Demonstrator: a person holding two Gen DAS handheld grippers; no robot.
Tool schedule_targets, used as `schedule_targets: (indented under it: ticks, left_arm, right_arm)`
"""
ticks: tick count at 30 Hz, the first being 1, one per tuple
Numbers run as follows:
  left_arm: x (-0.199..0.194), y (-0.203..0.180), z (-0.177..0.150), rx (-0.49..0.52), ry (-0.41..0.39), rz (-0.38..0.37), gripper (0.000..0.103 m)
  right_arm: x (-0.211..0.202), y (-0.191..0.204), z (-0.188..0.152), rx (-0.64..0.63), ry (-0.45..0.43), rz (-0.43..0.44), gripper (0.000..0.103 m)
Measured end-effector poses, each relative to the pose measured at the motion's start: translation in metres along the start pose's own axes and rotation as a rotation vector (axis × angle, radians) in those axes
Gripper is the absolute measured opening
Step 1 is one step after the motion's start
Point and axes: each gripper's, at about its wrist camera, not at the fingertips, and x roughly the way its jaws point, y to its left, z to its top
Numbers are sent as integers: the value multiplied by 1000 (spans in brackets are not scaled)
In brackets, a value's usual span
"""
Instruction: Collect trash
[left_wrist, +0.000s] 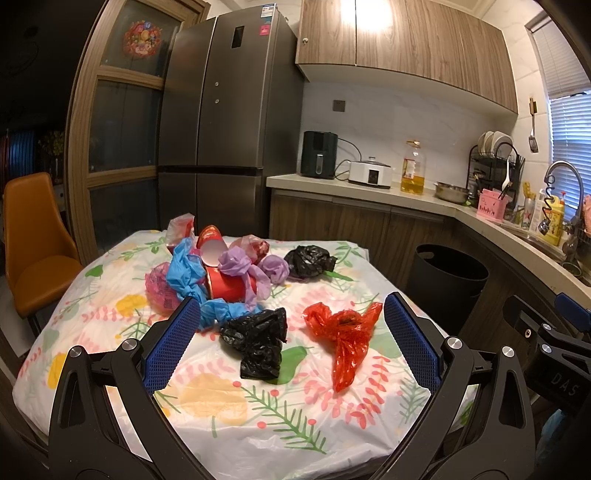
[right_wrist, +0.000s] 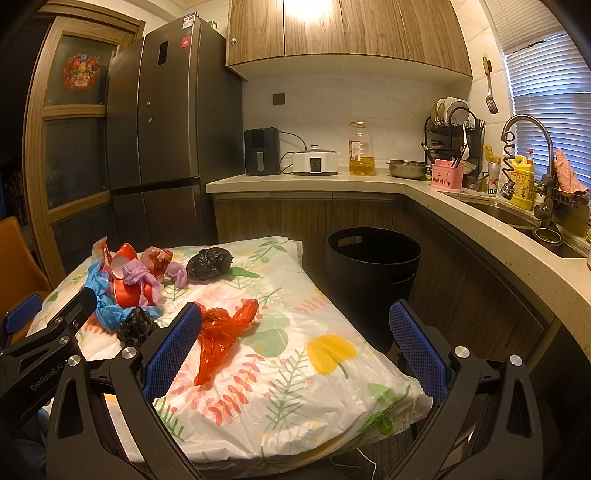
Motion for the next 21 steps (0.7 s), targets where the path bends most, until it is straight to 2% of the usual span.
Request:
schedule_targets:
  ticks: [21]
  left_arm:
    - [0,-3,2,-1,-2,-3,98]
  right_arm:
    - [1,0,-1,-1,-1,1,98]
